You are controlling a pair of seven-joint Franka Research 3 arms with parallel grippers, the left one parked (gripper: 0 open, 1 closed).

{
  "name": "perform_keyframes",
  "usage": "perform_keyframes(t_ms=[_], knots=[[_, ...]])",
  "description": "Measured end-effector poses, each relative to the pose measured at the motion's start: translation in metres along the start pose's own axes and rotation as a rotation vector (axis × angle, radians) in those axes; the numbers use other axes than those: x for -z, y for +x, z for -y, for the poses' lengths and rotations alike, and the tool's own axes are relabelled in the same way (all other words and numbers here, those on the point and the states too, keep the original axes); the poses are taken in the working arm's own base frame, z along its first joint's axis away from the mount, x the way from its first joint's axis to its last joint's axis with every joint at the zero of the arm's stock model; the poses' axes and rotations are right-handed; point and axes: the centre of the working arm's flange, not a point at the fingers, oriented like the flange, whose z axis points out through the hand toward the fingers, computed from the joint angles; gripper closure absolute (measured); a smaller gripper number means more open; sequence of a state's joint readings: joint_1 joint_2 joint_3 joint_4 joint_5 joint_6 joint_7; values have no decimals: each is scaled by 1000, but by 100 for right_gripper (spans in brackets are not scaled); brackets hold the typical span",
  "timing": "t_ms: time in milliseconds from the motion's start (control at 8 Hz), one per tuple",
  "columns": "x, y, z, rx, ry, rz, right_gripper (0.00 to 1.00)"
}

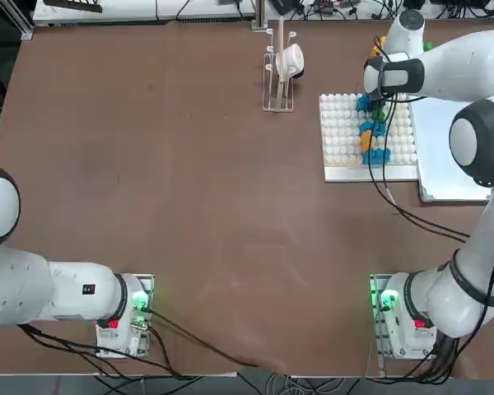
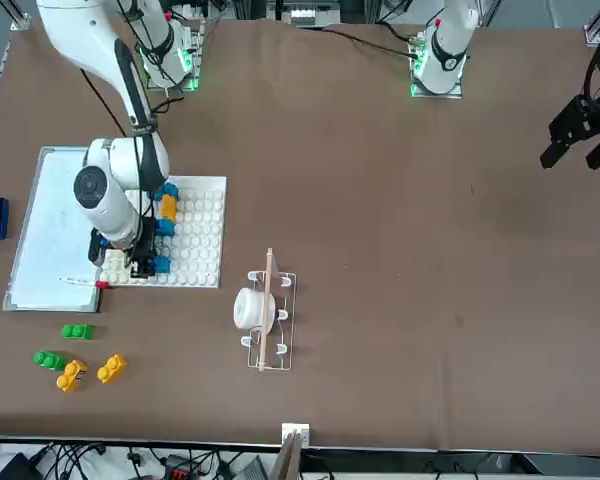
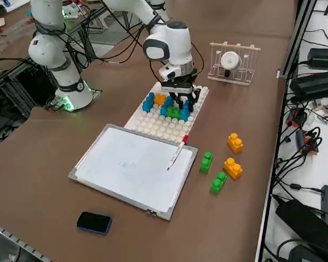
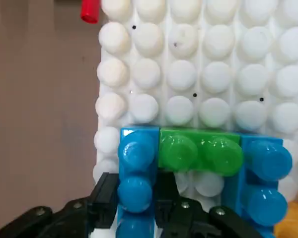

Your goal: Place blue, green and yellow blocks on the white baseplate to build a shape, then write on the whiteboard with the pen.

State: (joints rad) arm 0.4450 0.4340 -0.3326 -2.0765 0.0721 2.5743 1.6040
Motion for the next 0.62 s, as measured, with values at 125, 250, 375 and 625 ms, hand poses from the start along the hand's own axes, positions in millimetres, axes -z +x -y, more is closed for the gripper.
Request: perform_keyframes(t_ms=[125, 250, 375, 625], knots=[[0, 0, 0, 1, 0, 0, 60], [0, 0, 0, 1, 0, -1, 60], [0, 0, 0, 2, -1, -1, 58], [-1, -1, 5, 27, -50, -10, 26]])
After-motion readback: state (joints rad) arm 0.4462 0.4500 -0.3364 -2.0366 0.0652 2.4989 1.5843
